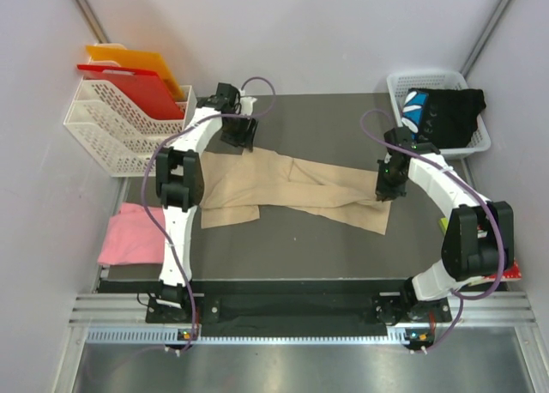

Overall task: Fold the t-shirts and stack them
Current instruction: Flatten the tshirt out

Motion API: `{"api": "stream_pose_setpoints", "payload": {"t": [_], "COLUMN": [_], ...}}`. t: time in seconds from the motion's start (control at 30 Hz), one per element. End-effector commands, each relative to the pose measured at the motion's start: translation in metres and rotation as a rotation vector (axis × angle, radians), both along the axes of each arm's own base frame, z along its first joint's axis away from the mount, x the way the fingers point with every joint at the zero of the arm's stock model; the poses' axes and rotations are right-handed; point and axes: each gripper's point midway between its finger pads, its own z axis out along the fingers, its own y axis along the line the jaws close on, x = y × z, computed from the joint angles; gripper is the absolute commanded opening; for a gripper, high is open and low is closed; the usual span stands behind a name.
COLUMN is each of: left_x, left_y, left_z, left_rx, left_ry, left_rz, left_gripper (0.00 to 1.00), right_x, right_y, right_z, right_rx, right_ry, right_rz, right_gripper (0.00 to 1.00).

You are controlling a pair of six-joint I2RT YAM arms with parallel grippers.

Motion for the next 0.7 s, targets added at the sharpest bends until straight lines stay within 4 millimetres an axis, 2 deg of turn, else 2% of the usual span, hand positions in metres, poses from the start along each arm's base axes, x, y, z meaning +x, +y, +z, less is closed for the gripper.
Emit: {"api": "stream_pose_setpoints", "payload": {"t": [0.0, 0.1, 0.23, 0.33, 0.37, 0.4, 0.47, 0.5, 0.6, 0.63, 0.67], "left_x": [0.012, 0.012, 0.009, 0.009, 0.009, 0.008, 0.010, 0.011, 0.018, 0.023, 0.026], "left_y": [-0.021, -0.023, -0.026, -0.025, -0.024, -0.023, -0.020, -0.019, -0.012, -0.010, -0.008], "left_z": [0.013, 0.012, 0.010, 0.010, 0.010, 0.012, 0.018, 0.021, 0.045, 0.063, 0.072], "left_rx": [-0.076, -0.085, -0.097, -0.088, -0.083, -0.078, -0.063, -0.059, -0.048, -0.056, -0.059], "left_ry": [-0.048, -0.040, -0.027, -0.029, -0.030, -0.033, -0.052, -0.059, -0.116, -0.152, -0.170], "left_rz": [-0.024, -0.040, -0.056, -0.060, -0.063, -0.066, -0.069, -0.070, -0.062, -0.056, -0.052], "left_gripper": [0.64, 0.61, 0.48, 0.33, 0.24, 0.19, 0.09, 0.00, 0.00, 0.00, 0.00], "right_x": [0.011, 0.013, 0.016, 0.019, 0.020, 0.021, 0.026, 0.027, 0.033, 0.039, 0.040], "right_y": [0.005, 0.005, 0.006, 0.008, 0.009, 0.009, 0.010, 0.010, 0.011, 0.012, 0.013], "right_z": [0.012, 0.012, 0.012, 0.013, 0.013, 0.014, 0.015, 0.015, 0.018, 0.021, 0.022], "right_rx": [0.003, 0.001, -0.002, -0.001, -0.002, -0.003, -0.004, -0.005, -0.007, -0.007, -0.007], "right_ry": [-0.049, -0.051, -0.050, -0.051, -0.050, -0.052, -0.054, -0.054, -0.058, -0.067, -0.068], "right_rz": [-0.012, -0.018, -0.019, -0.020, -0.021, -0.020, -0.019, -0.021, -0.020, -0.016, -0.015], "right_gripper": [0.00, 0.00, 0.00, 0.00, 0.00, 0.00, 0.00, 0.00, 0.00, 0.00, 0.00]}}
